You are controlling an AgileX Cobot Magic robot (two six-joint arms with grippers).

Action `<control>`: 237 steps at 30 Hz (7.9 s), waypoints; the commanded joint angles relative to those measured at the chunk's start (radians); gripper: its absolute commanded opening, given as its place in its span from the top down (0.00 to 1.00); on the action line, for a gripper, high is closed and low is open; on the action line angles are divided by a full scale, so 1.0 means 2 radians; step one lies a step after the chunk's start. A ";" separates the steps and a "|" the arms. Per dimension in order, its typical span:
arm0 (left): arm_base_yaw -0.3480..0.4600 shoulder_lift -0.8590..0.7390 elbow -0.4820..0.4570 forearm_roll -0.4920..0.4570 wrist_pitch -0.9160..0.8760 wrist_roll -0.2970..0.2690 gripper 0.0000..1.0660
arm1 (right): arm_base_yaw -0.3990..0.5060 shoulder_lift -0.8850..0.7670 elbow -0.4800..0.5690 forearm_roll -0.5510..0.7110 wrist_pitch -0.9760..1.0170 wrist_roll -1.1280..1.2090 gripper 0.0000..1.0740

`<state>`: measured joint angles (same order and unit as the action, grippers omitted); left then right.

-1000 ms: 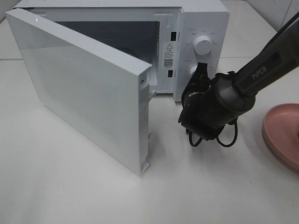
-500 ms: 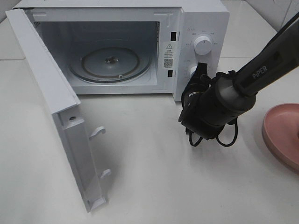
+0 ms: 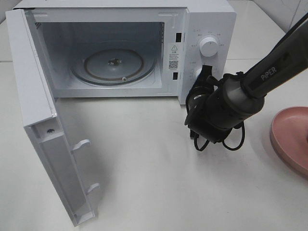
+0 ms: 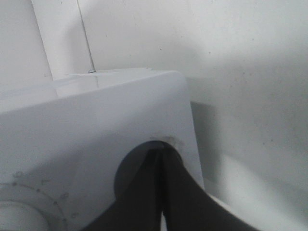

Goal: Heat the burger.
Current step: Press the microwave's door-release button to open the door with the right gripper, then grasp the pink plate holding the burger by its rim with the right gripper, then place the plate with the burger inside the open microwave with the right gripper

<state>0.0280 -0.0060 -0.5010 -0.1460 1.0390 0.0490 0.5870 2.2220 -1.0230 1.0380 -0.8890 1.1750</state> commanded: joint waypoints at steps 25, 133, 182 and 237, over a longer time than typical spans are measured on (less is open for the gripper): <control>-0.001 -0.009 0.002 -0.001 -0.002 0.001 0.04 | -0.025 -0.136 0.148 -0.160 0.105 -0.106 1.00; -0.001 -0.009 0.002 -0.001 -0.002 0.001 0.04 | -0.237 -0.375 0.063 -0.513 0.838 -0.551 0.14; -0.001 -0.009 0.002 -0.001 -0.002 0.001 0.04 | -0.260 -0.189 0.063 -0.535 0.710 -0.528 0.21; -0.001 -0.009 0.002 -0.001 -0.002 0.001 0.04 | -0.251 -0.181 0.064 -0.632 0.728 -0.433 1.00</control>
<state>0.0280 -0.0060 -0.5010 -0.1460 1.0390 0.0500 0.0840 1.8690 -0.9010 -0.2000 0.5290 0.2640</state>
